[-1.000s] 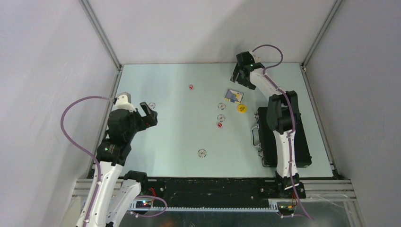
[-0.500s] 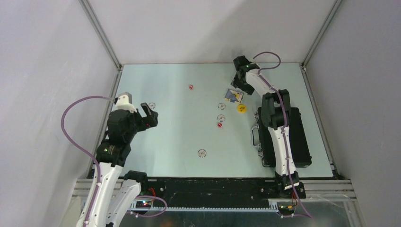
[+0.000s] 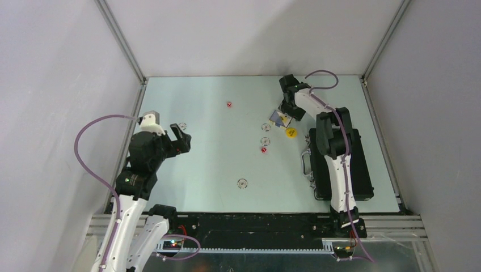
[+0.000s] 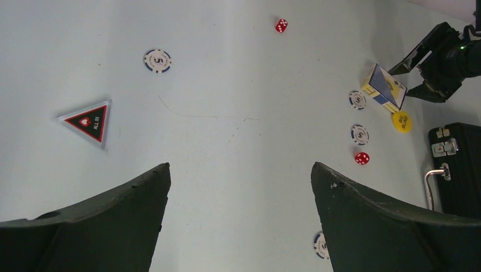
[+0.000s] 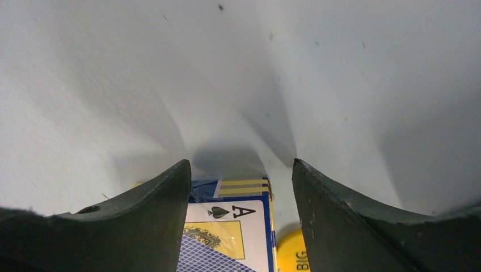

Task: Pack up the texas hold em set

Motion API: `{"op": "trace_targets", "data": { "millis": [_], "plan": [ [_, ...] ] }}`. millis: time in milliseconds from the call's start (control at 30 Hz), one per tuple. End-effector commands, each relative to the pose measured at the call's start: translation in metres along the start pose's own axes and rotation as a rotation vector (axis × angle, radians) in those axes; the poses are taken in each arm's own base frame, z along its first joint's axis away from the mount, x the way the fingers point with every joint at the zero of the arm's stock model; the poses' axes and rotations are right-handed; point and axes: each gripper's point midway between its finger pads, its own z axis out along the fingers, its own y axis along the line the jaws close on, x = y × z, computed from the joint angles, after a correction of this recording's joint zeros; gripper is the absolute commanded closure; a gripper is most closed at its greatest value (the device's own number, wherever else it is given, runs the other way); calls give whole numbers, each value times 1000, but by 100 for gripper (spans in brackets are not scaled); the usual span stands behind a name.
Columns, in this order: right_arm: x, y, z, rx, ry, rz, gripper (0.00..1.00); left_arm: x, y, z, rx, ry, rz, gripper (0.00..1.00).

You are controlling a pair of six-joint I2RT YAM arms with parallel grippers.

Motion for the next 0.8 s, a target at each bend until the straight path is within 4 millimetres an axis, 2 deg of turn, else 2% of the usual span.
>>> {"op": "trace_targets", "data": {
  "millis": [0, 233, 500, 600, 733, 767],
  "plan": [
    [44, -8, -11, 8, 104, 17, 31, 0, -5, -2, 29, -9, 34, 2],
    [61, -3, -28, 4, 143, 9, 30, 0, -5, -5, 34, -15, 39, 2],
    [97, 4, -41, -21, 202, -2, 29, 1, -5, -5, 35, -15, 41, 2],
    [114, 11, -51, -32, 204, -19, 27, 3, -10, -6, 62, -6, 45, 2],
    [138, 12, -59, -42, 216, -7, 24, 4, -11, -7, 72, -9, 49, 2],
    [149, 10, -58, -41, 226, 0, 24, 4, -11, -8, 73, -14, 49, 2]
  ]
}}
